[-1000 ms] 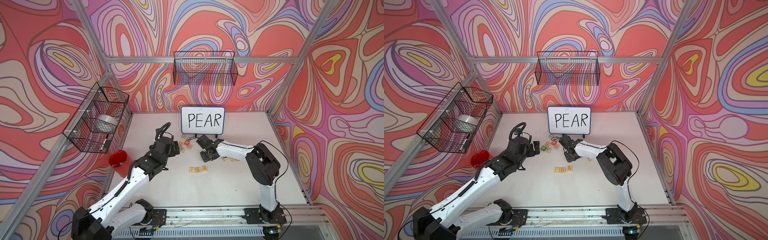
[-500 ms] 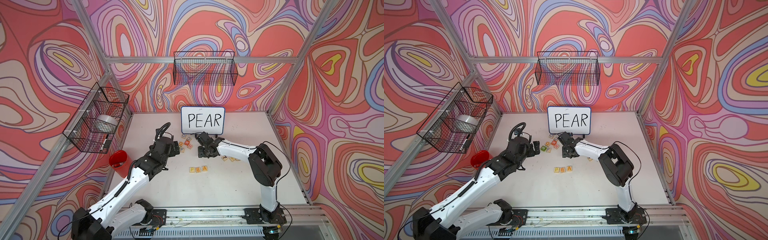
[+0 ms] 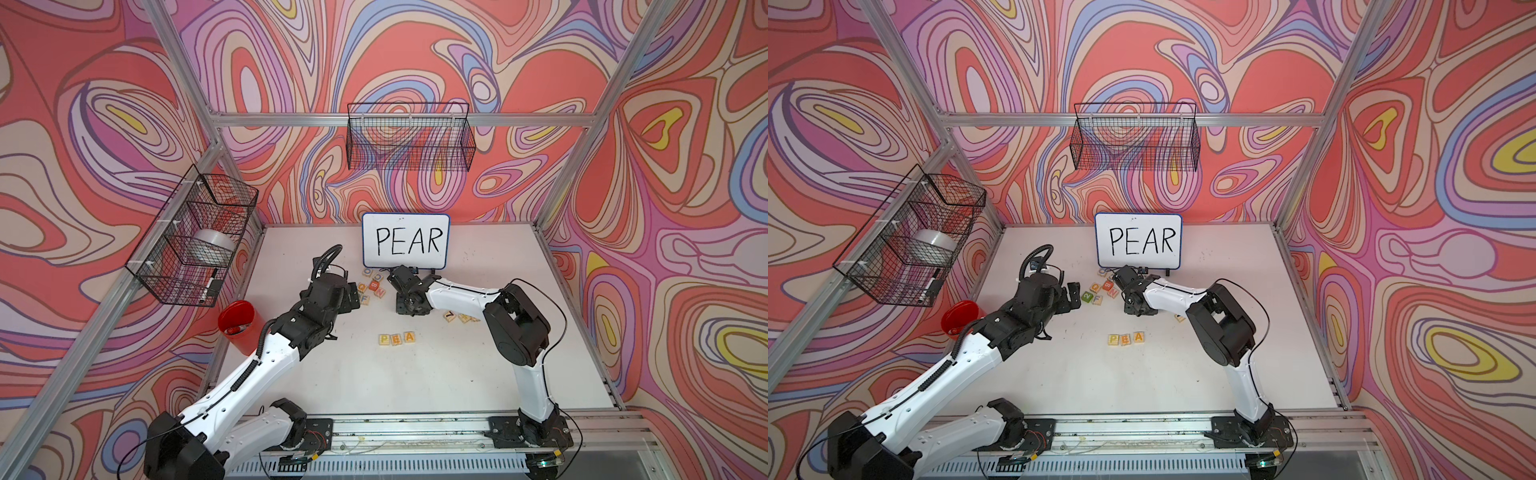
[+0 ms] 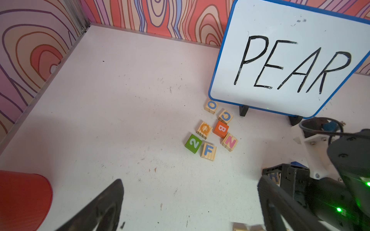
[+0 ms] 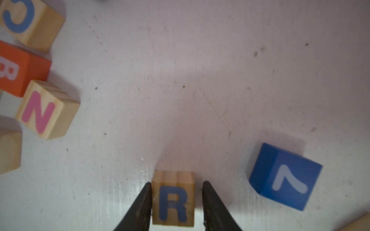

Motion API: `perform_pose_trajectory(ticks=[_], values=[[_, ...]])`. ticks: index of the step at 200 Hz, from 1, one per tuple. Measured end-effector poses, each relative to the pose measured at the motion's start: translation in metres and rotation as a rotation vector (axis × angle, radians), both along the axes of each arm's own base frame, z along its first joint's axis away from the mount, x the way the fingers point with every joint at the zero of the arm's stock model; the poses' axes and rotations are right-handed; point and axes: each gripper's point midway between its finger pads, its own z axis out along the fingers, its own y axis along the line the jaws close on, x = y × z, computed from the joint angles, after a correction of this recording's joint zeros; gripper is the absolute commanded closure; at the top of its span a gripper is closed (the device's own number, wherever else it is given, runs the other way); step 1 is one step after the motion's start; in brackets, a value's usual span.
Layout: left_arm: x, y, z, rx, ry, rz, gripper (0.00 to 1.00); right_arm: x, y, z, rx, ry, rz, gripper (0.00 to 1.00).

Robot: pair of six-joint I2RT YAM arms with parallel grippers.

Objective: Spell the uppercase word “pear” with letter blocks
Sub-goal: Pick up the letter block from the center of the board.

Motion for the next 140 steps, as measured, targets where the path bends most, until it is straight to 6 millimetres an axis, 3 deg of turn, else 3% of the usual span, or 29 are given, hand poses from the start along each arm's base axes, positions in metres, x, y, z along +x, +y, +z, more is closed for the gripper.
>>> perform_pose_trajectory(ticks=[42, 92, 140], values=[[0.000, -0.001, -0.001, -0.004, 0.004, -0.006, 0.00, 0.001, -0.002, -0.001, -0.013, -0.003, -0.001, 0.69], [-0.001, -0.011, -0.007, -0.026, 0.031, -0.048, 0.00, 0.001, -0.007, 0.003, -0.047, -0.021, 0.003, 0.72], [-0.006, -0.026, -0.016, -0.071, 0.084, -0.123, 0.00, -0.010, -0.018, 0.044, -0.045, -0.080, 0.060, 0.71]])
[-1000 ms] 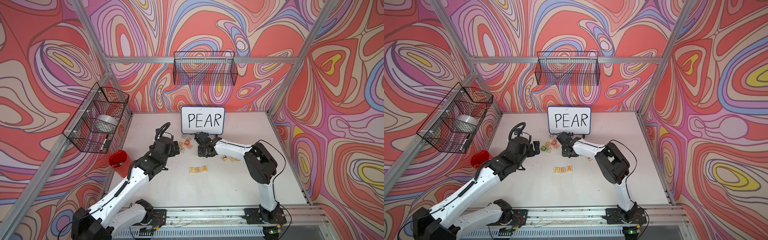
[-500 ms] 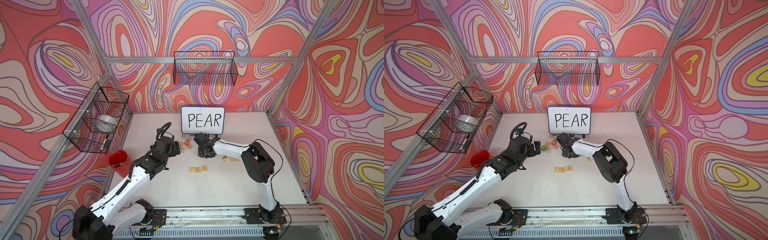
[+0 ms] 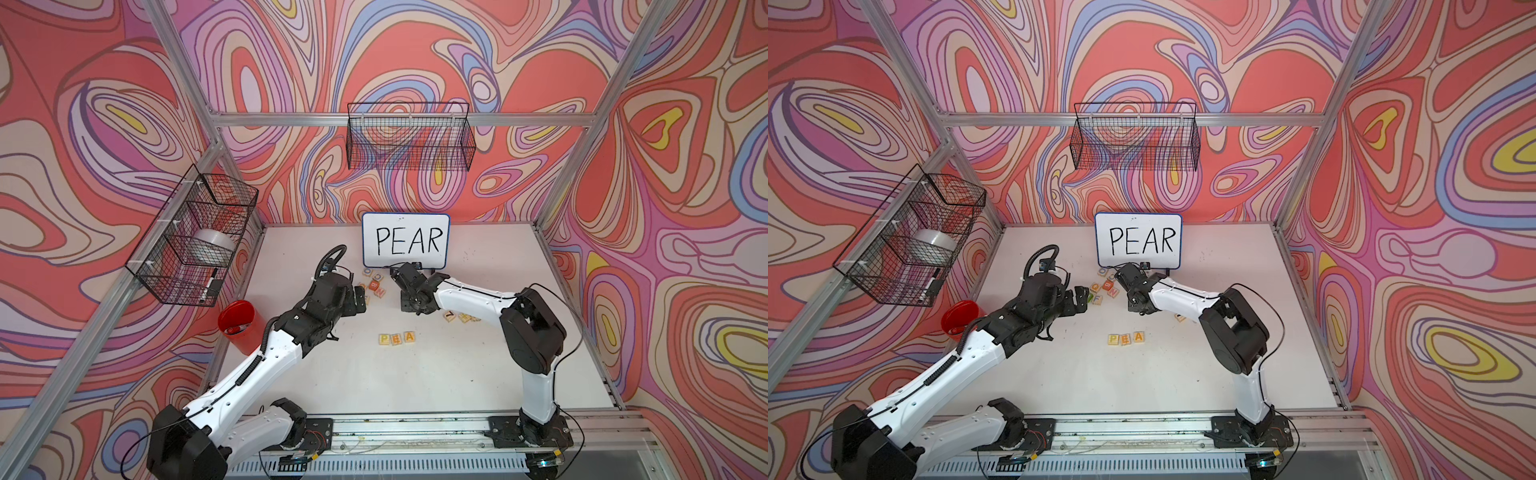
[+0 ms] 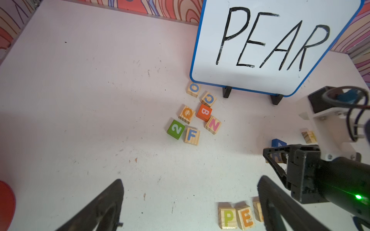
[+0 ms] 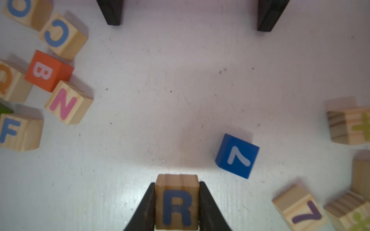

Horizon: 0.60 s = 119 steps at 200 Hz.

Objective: Spell the uppercase word “pear” with letter blocks
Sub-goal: Pick up the letter block from the center of the board, then place the letter block at the center of the board.

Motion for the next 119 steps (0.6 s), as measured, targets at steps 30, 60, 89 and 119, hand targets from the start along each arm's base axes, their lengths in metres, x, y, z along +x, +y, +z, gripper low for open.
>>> perform_pose_trajectory(ticks=[30, 60, 89, 119], values=[[-0.006, -0.008, -0.005, -0.031, 0.038, -0.042, 0.00, -0.022, -0.013, 0.007, -0.016, 0.012, 0.066, 0.71], [-0.011, -0.016, -0.009, -0.058, 0.064, -0.082, 0.00, -0.055, -0.022, -0.015, -0.075, 0.083, 0.133, 0.71], [-0.016, -0.021, -0.015, -0.080, 0.094, -0.105, 0.00, -0.080, -0.026, -0.036, -0.104, 0.148, 0.173, 0.71], [-0.021, -0.023, -0.022, -0.096, 0.121, -0.113, 0.00, -0.086, -0.022, -0.041, -0.089, 0.156, 0.190, 0.71]])
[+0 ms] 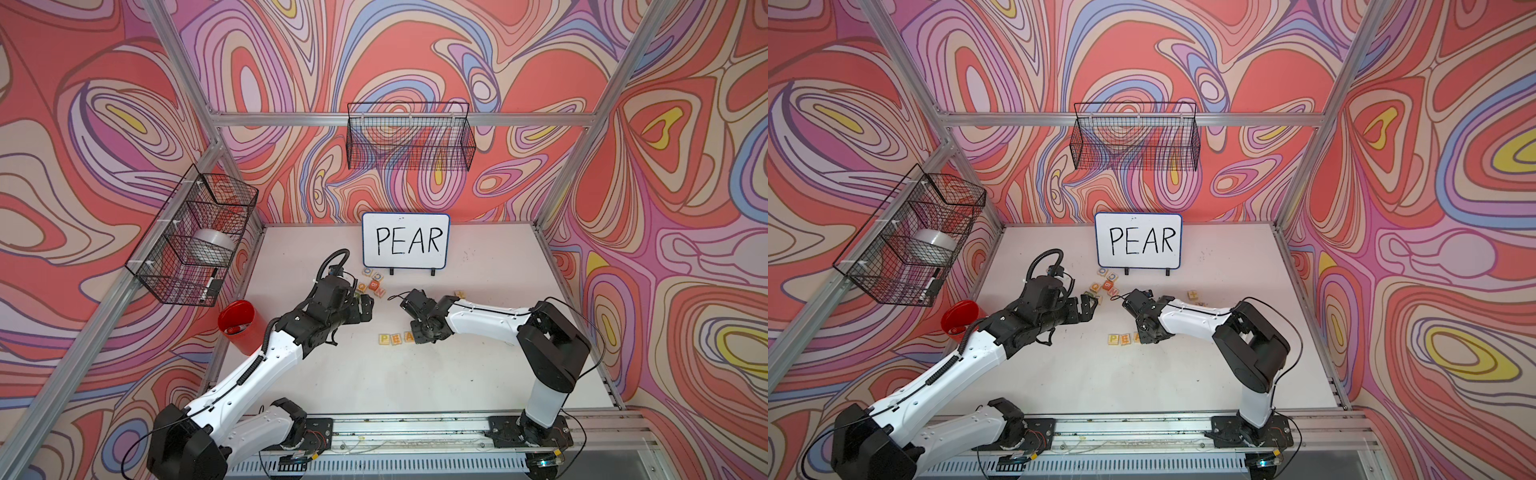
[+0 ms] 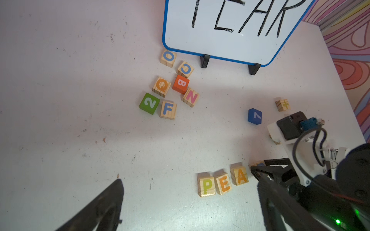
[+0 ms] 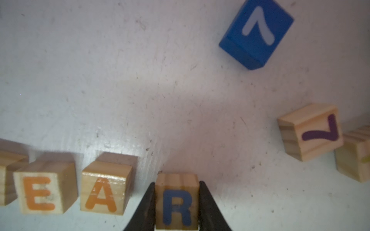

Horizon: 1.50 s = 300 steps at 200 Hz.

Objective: Spell the uppercase word “pear” with letter blocks
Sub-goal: Place the letter block at the center of the board.

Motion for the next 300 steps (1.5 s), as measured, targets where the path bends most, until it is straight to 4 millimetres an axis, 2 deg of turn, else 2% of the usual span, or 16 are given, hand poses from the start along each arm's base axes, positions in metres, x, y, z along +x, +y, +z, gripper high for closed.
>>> perform_pose_trajectory(ticks=[49, 193, 300], values=[[-0.005, 0.003, 0.000, -0.005, 0.003, 0.002, 0.00, 0.002, 0.012, 0.002, 0.035, -0.016, 0.016, 0.71], [-0.008, 0.007, -0.002, 0.002, 0.000, 0.016, 0.00, -0.010, 0.025, -0.005, 0.032, 0.003, 0.058, 0.71], [-0.012, 0.012, -0.006, 0.011, 0.005, 0.027, 0.00, -0.012, 0.034, -0.005, 0.053, 0.007, 0.008, 0.69]])
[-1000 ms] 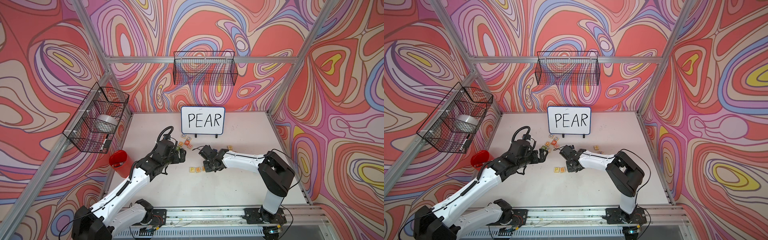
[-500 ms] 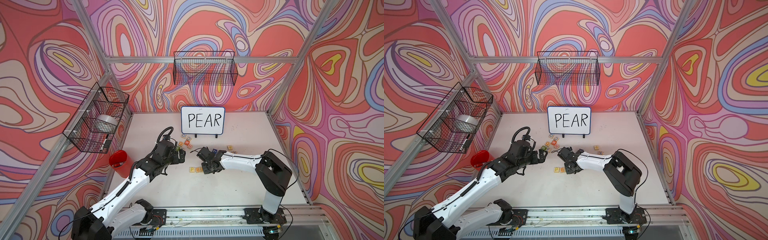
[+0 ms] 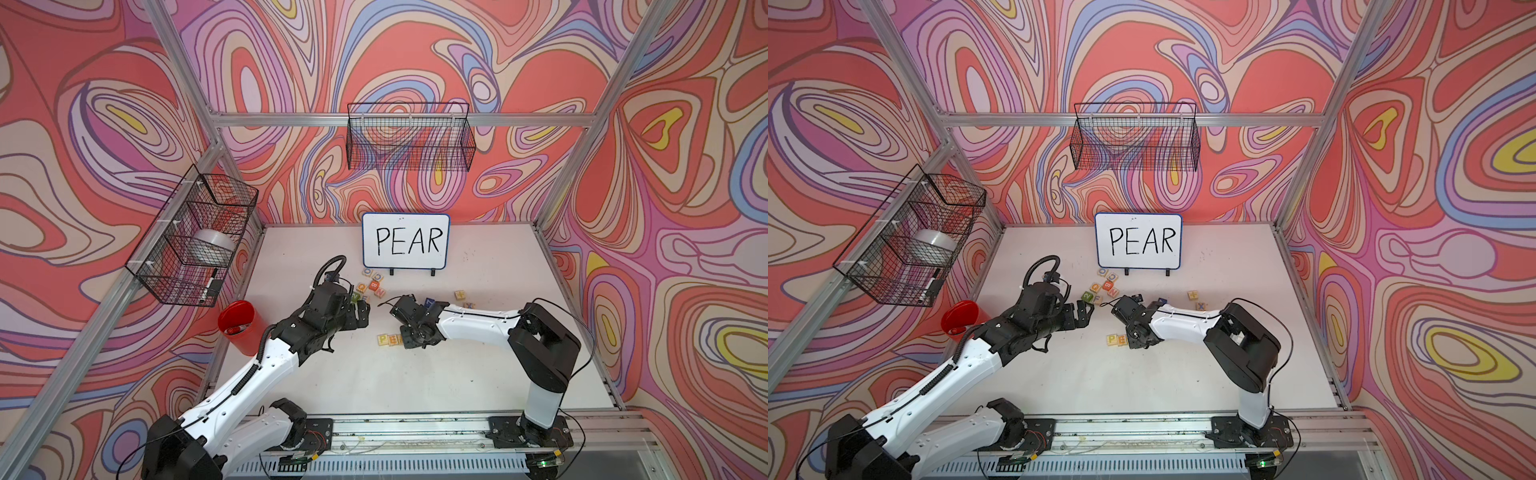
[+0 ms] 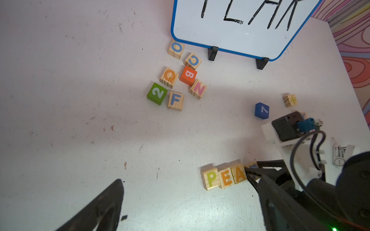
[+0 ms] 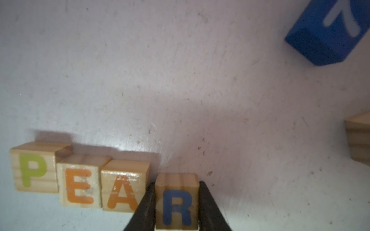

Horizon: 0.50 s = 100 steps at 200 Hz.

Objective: Spell the uppercase word “pear” with letter blocks
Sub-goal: Place the letter block at the center of the board.

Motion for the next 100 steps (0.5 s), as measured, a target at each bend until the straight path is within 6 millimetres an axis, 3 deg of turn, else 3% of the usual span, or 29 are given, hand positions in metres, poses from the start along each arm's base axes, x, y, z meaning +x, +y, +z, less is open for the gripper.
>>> perform_pose_trajectory(ticks=[36, 71, 100], values=[[-0.0003, 0.0010, 0.0001, -0.001, -0.001, 0.005, 0.00, 0.0022, -0.0020, 0.0002, -0.004, -0.011, -0.025, 0.68], [-0.0004, 0.0016, -0.0003, 0.001, 0.000, 0.008, 0.00, 0.0057, 0.0002, -0.0018, -0.008, -0.016, -0.033, 0.55], [-0.0015, 0.0023, -0.0016, 0.004, 0.006, 0.010, 0.00, 0.0064, -0.0003, -0.0018, -0.011, -0.019, -0.034, 0.52]])
